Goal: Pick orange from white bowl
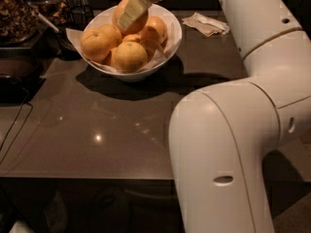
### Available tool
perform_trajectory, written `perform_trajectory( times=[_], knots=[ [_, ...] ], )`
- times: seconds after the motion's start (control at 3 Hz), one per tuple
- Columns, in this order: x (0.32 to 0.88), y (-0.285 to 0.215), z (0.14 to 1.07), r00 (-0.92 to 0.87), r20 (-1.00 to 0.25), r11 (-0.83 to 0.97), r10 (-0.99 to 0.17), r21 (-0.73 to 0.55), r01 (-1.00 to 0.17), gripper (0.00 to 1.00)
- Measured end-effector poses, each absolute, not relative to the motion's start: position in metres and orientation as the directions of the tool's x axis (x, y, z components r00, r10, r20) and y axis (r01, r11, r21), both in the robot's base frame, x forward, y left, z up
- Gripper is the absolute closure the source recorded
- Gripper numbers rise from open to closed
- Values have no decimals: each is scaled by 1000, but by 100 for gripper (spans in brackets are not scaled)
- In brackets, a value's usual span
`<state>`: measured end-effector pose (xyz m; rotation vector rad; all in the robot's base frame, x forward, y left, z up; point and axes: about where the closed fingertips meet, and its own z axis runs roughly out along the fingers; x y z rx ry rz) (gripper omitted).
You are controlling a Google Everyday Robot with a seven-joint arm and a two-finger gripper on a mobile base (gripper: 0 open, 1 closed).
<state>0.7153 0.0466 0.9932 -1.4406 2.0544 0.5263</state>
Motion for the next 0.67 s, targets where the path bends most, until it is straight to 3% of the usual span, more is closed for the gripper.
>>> perform_trajectory(
  times=[0.33,0.67],
  knots=[
    [692,43,1016,-138,-735,218,-664,-14,-976,100],
    [694,49,1015,-127,-737,211,-664,-21,-977,100]
  ],
)
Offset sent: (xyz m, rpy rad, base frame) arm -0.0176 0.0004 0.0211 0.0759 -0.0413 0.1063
